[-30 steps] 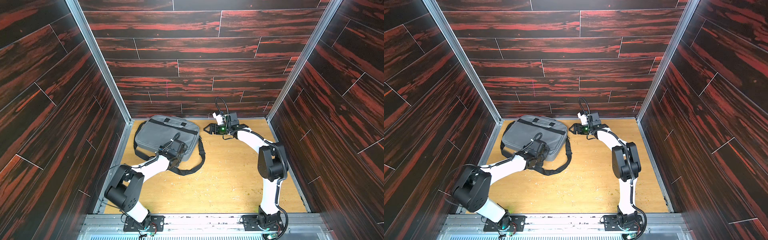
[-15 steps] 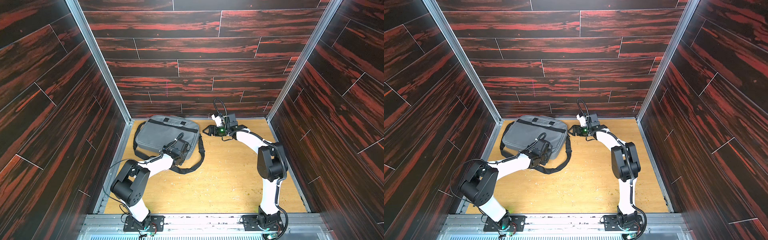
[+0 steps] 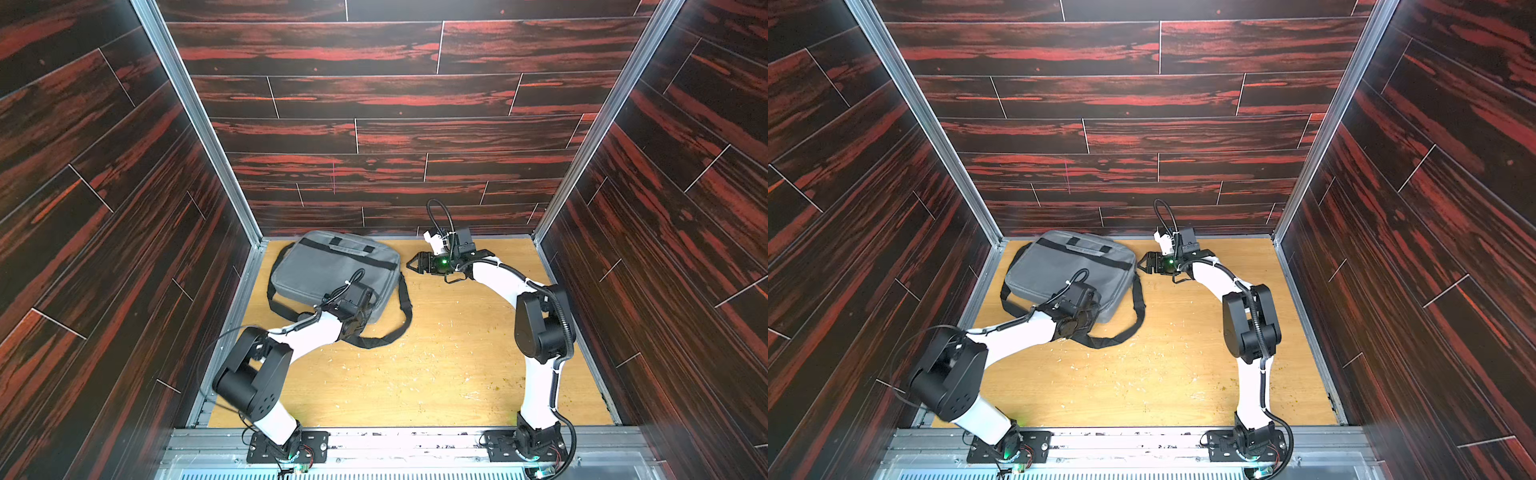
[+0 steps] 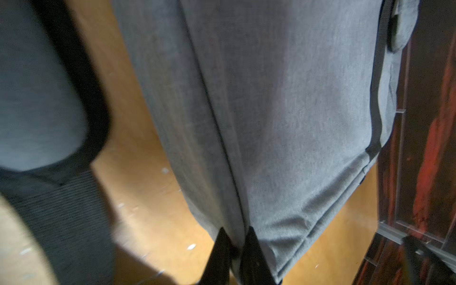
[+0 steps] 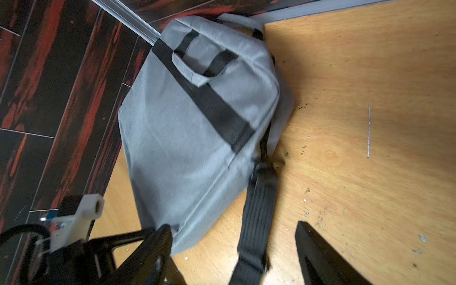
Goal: Open the zippered laptop bag and take out the laptop
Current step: Adjust the zippered laptop bag at the center of the board.
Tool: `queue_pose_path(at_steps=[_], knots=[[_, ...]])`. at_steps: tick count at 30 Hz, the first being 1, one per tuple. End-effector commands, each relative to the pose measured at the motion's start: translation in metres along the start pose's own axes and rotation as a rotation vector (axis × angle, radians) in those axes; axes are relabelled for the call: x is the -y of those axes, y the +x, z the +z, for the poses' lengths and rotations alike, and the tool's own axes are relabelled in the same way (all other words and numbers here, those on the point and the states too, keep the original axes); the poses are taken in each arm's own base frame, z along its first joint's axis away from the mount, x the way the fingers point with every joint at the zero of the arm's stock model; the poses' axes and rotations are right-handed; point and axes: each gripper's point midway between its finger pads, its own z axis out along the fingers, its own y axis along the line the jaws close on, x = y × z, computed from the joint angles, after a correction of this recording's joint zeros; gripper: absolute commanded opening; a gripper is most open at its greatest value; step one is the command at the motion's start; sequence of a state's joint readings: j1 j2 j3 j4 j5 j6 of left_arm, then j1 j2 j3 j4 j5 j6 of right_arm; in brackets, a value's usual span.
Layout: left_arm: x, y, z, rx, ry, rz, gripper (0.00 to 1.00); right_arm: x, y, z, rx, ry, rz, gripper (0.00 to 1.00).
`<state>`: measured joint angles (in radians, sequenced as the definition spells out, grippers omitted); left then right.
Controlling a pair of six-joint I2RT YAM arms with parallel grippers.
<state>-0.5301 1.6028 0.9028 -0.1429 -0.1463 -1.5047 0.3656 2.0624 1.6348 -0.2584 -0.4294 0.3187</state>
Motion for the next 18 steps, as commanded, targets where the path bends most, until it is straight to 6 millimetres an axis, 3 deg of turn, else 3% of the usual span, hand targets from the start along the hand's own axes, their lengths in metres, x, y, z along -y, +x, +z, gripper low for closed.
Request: queue_pose_path(at_steps=[1,8,11,18], knots=[[-0.024,0.014,-0.02,-0.084,-0.054,0.119,0.0,-0.006,-0.005,-0.003,0.002,0.007,0.0,0.81],[-0.074,0.026,-0.042,-0.146,-0.09,0.176,0.0,-0.002,0.009,0.016,-0.043,0.022,-0.007,0.78],[-0.076,0.019,-0.05,-0.109,-0.059,0.212,0.0,-0.001,0.022,0.029,-0.079,0.015,-0.008,0.77],[-0.085,0.025,-0.053,-0.153,-0.08,0.238,0.0,0.012,0.039,0.058,-0.158,0.062,-0.055,0.73]])
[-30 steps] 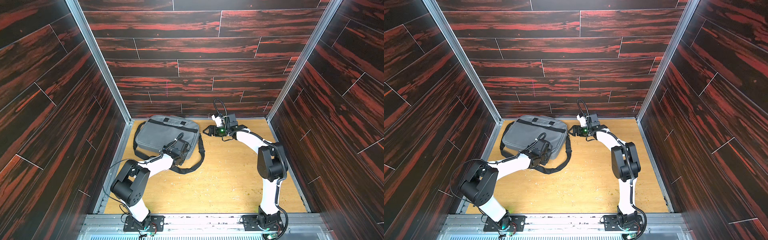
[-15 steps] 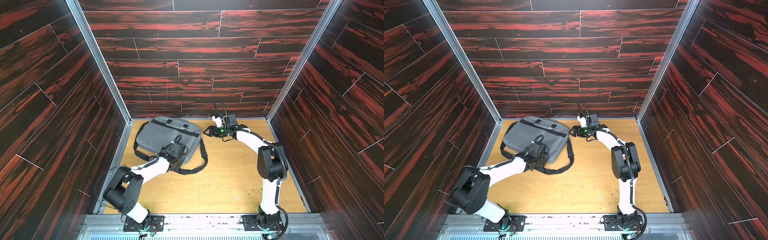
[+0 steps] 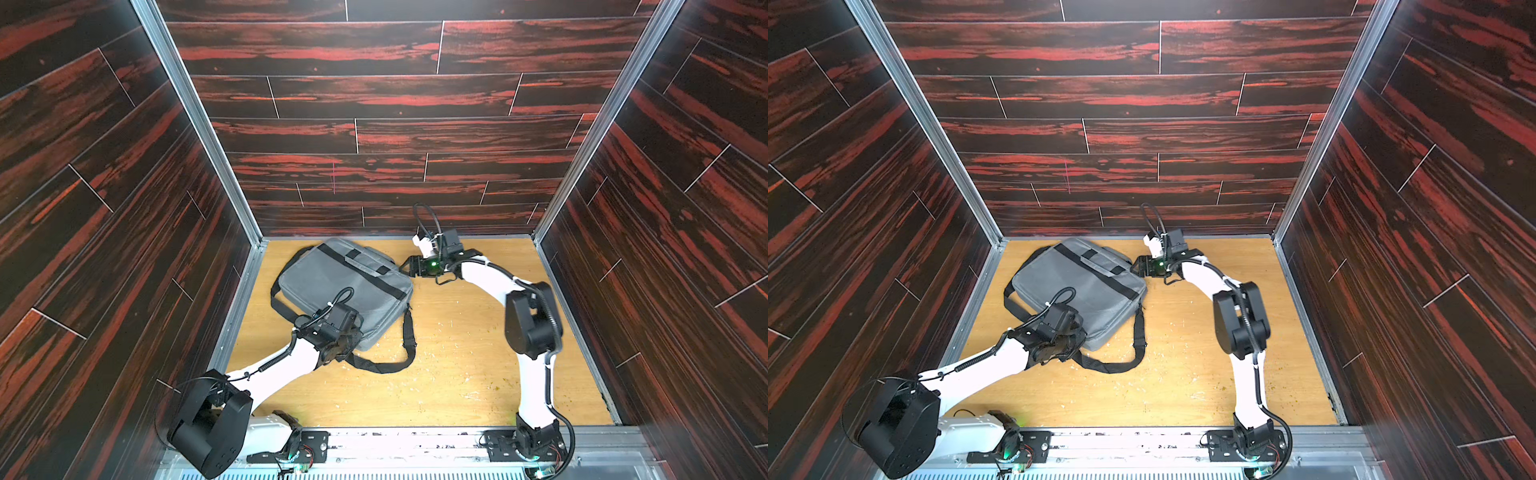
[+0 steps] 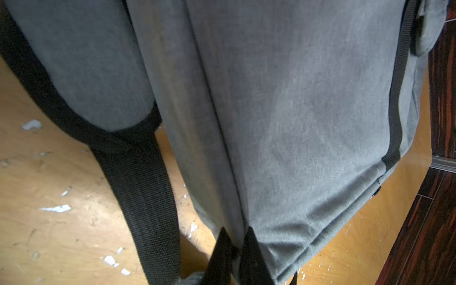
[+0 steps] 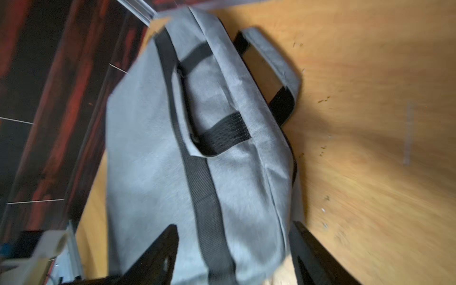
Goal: Open the zippered laptop bag and take out the laptop
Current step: Adjust the zippered laptop bag at the center of the board.
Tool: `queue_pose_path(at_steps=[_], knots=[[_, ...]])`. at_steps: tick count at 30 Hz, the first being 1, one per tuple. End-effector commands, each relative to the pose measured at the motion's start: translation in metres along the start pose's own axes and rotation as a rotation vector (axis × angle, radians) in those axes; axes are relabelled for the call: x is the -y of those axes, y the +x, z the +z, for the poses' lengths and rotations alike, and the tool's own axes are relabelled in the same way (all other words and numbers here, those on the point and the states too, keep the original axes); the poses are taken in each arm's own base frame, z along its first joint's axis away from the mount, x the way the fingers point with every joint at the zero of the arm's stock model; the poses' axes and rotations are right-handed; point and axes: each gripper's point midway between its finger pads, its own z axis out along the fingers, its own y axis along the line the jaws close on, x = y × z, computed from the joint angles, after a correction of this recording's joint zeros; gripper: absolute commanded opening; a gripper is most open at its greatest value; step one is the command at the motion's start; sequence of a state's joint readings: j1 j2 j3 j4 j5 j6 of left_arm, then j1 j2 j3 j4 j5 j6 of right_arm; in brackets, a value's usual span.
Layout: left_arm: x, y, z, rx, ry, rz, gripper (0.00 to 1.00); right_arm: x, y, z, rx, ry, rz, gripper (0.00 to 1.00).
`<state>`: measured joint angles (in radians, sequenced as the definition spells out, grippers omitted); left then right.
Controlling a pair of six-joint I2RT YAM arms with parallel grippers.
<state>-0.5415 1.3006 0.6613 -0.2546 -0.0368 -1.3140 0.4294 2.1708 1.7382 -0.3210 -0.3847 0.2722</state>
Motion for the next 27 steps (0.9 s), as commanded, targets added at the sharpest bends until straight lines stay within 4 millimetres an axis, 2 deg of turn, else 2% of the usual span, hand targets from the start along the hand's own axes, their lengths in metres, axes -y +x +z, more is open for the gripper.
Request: queue_pose_path(at_steps=[1,7,12,18,23,27], knots=[[-0.02,0.008,-0.005,-0.027,-0.048,0.033,0.0,0.019,0.022,0.024,-0.084,0.044,-0.004,0.72],[-0.025,0.007,-0.007,-0.023,-0.062,0.058,0.0,0.04,0.019,0.039,-0.1,0.124,-0.041,0.7],[-0.025,0.006,-0.006,-0.025,-0.069,0.076,0.0,0.038,0.021,0.051,-0.123,0.093,-0.028,0.64],[-0.024,0.004,-0.005,-0.022,-0.073,0.083,0.0,0.029,0.035,0.06,-0.155,0.027,-0.003,0.45],[-0.028,0.003,-0.007,-0.012,-0.078,0.074,0.0,0.033,0.042,0.064,-0.18,0.037,-0.011,0.39],[-0.032,-0.001,-0.009,0.005,-0.087,0.079,0.0,0.034,0.051,0.064,-0.194,0.031,-0.007,0.2]])
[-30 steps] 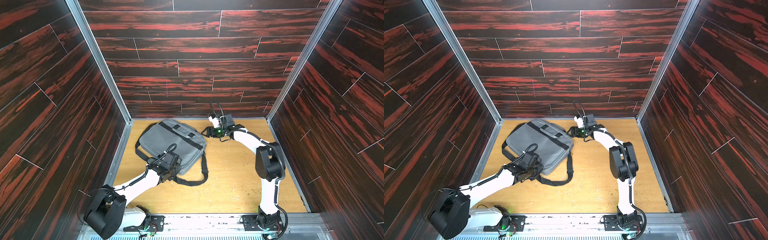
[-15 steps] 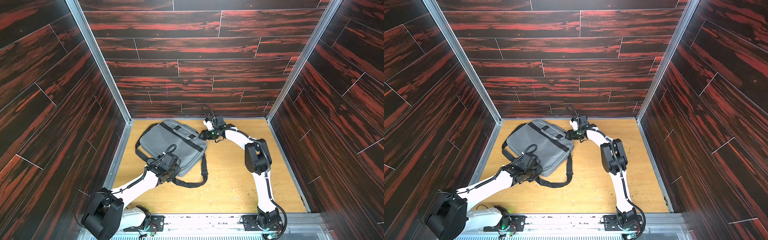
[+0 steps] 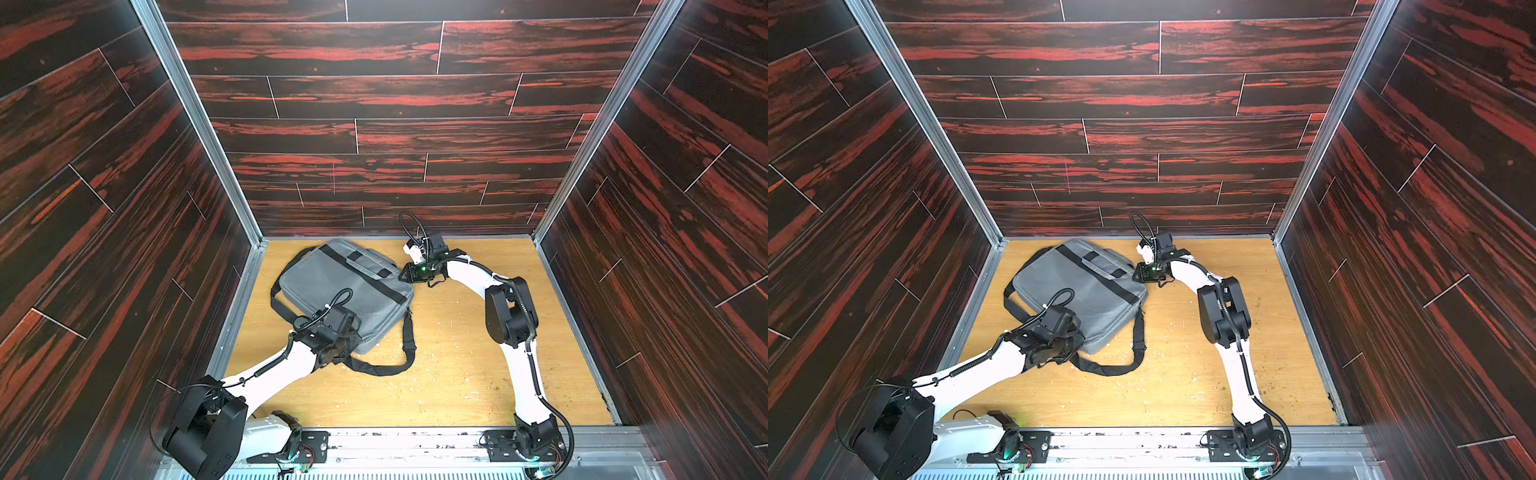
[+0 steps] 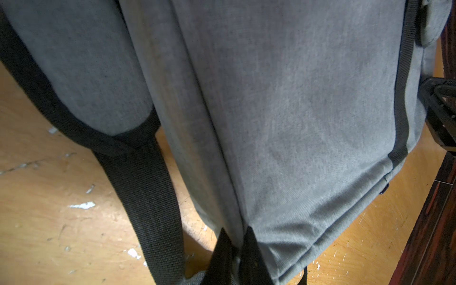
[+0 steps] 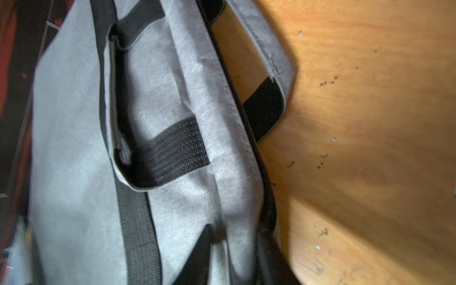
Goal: Open the zippered laptop bag and take out the laptop
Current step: Adjust the zippered laptop bag at the center of the board.
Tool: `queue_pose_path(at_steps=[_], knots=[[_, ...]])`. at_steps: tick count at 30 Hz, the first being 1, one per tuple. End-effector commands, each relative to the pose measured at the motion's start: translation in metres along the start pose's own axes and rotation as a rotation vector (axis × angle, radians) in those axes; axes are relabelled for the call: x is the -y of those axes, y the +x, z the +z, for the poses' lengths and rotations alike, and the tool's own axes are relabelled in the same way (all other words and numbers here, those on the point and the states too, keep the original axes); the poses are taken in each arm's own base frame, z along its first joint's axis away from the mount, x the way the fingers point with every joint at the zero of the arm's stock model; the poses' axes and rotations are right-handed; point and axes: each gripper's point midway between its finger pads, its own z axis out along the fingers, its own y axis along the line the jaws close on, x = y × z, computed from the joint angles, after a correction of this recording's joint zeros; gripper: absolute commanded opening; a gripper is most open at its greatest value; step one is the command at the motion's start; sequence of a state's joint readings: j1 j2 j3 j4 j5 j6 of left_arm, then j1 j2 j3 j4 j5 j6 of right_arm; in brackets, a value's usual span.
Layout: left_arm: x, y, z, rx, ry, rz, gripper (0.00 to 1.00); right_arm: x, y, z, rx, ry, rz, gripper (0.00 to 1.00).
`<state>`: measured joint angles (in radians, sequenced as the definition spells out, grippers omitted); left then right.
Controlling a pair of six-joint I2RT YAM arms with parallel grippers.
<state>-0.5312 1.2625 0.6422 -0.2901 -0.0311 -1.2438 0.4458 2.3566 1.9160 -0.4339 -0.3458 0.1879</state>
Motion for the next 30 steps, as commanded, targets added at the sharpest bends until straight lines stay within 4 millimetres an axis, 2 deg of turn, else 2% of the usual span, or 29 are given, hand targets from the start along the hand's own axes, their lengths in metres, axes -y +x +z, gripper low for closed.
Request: queue_pose_path(at_steps=[1,3,4,9,18,22,30], knots=[[-0.024,0.0,-0.003,0.013,-0.076,0.019,0.0,0.003,0.032,0.02,-0.084,-0.033,0.026,0.15],[-0.027,-0.004,-0.005,0.028,-0.084,0.019,0.0,0.002,0.035,0.016,-0.07,-0.033,0.028,0.04],[-0.028,-0.006,-0.006,0.036,-0.085,0.024,0.0,0.0,0.035,0.012,-0.063,-0.03,0.024,0.03],[-0.033,-0.023,-0.01,0.06,-0.107,0.06,0.0,-0.004,0.04,-0.012,-0.027,-0.009,0.015,0.01],[-0.058,-0.072,-0.023,0.108,-0.215,0.165,0.0,-0.024,0.075,-0.059,0.065,-0.012,0.133,0.01],[-0.064,-0.093,-0.024,0.115,-0.255,0.213,0.0,-0.037,0.095,-0.067,0.105,0.002,0.19,0.01],[-0.065,-0.13,-0.014,0.098,-0.316,0.293,0.0,-0.081,0.133,-0.072,0.139,0.026,0.27,0.02]])
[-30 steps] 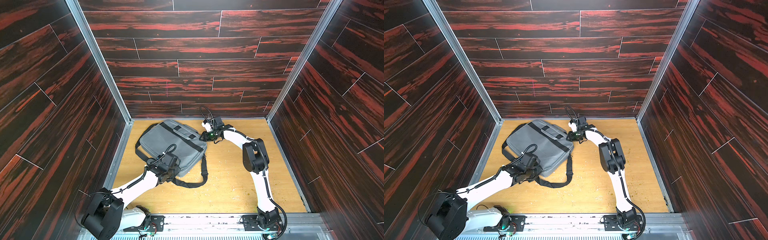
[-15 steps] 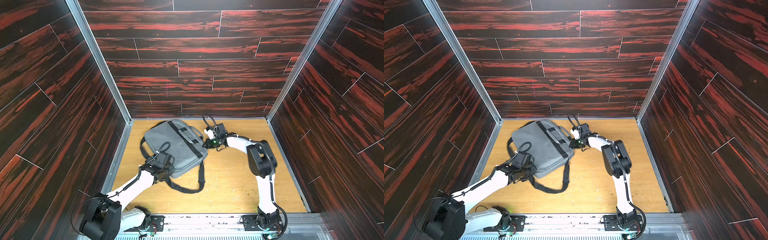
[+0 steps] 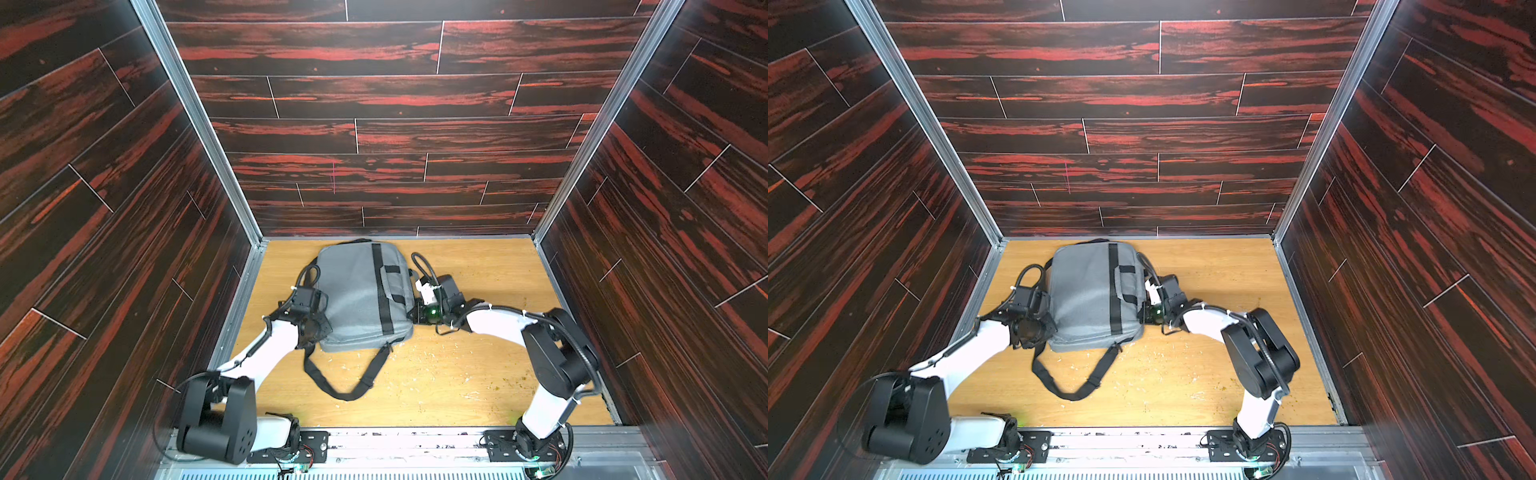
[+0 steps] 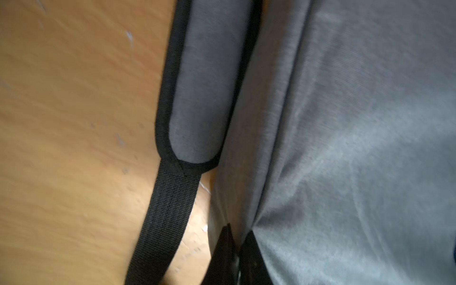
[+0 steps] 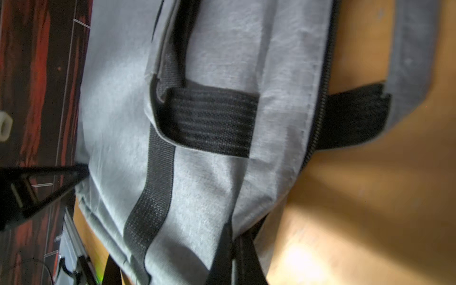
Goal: Open the zippered laptop bag and take out the laptop
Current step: Adjust the zippered laptop bag at the center of the board, then unzip the zipper on the zippered laptop bag.
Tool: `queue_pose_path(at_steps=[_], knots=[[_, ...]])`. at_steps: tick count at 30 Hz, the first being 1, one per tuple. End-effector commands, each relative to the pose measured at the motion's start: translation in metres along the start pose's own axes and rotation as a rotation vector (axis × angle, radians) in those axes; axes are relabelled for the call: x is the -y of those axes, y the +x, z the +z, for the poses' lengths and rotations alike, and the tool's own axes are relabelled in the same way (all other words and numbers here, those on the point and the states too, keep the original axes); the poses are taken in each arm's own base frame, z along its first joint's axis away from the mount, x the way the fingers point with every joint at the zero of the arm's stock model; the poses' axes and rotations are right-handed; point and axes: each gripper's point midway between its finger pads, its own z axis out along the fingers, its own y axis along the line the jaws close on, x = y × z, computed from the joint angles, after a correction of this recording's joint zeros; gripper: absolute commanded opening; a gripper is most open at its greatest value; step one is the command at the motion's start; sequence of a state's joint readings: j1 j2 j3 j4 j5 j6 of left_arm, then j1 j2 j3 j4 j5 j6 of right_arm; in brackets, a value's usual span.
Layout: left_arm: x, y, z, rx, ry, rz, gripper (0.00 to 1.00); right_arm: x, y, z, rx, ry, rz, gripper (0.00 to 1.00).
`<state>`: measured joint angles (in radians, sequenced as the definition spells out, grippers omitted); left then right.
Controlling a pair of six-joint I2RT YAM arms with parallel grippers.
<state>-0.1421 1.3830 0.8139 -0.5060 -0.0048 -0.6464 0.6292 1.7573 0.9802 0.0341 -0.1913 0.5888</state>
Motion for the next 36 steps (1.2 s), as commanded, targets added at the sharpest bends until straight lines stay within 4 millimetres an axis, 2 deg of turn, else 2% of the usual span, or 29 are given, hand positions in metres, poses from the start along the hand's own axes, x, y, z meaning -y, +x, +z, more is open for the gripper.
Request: queue_pose_path(at_steps=[1,5,9,13,15,19,22,24,27,30,32,33,36], knots=[[-0.018,-0.031,0.003,0.054,-0.101,0.043,0.0,-0.018,-0.001,-0.014,0.066,0.005,0.055,0.02],[-0.015,-0.048,0.014,0.045,-0.112,0.083,0.0,-0.033,0.006,-0.006,0.053,-0.017,0.04,0.02],[-0.009,-0.049,0.016,0.028,-0.086,0.081,0.0,-0.024,0.009,0.004,0.053,0.0,0.065,0.02],[-0.014,-0.049,0.02,0.013,-0.12,0.112,0.0,-0.018,0.012,0.003,0.057,0.037,0.044,0.07],[-0.013,-0.048,0.019,0.004,-0.121,0.116,0.0,-0.016,0.009,0.0,0.068,0.052,0.032,0.14],[-0.012,-0.05,0.013,0.013,-0.115,0.109,0.0,-0.017,0.003,-0.009,0.076,0.088,-0.027,0.42],[-0.01,-0.048,0.012,0.004,-0.103,0.104,0.0,-0.019,-0.002,-0.027,0.114,0.103,-0.09,0.53],[-0.009,-0.045,0.012,-0.004,-0.093,0.091,0.0,-0.024,0.001,-0.04,0.132,0.075,-0.13,0.54],[-0.002,-0.042,0.011,-0.018,-0.05,0.079,0.0,-0.042,0.014,-0.058,0.136,0.005,-0.204,0.57],[0.0,-0.04,0.008,-0.026,-0.033,0.08,0.0,-0.06,0.04,-0.066,0.103,-0.056,-0.3,0.58],[0.002,-0.04,0.007,-0.027,-0.025,0.086,0.0,-0.065,0.063,-0.06,0.067,-0.072,-0.339,0.58],[-0.002,-0.033,0.007,-0.058,-0.04,0.089,0.0,-0.066,0.073,-0.056,0.056,-0.075,-0.354,0.58],[-0.002,-0.029,0.007,-0.072,-0.034,0.097,0.0,-0.068,0.09,-0.04,0.068,-0.081,-0.397,0.56]])
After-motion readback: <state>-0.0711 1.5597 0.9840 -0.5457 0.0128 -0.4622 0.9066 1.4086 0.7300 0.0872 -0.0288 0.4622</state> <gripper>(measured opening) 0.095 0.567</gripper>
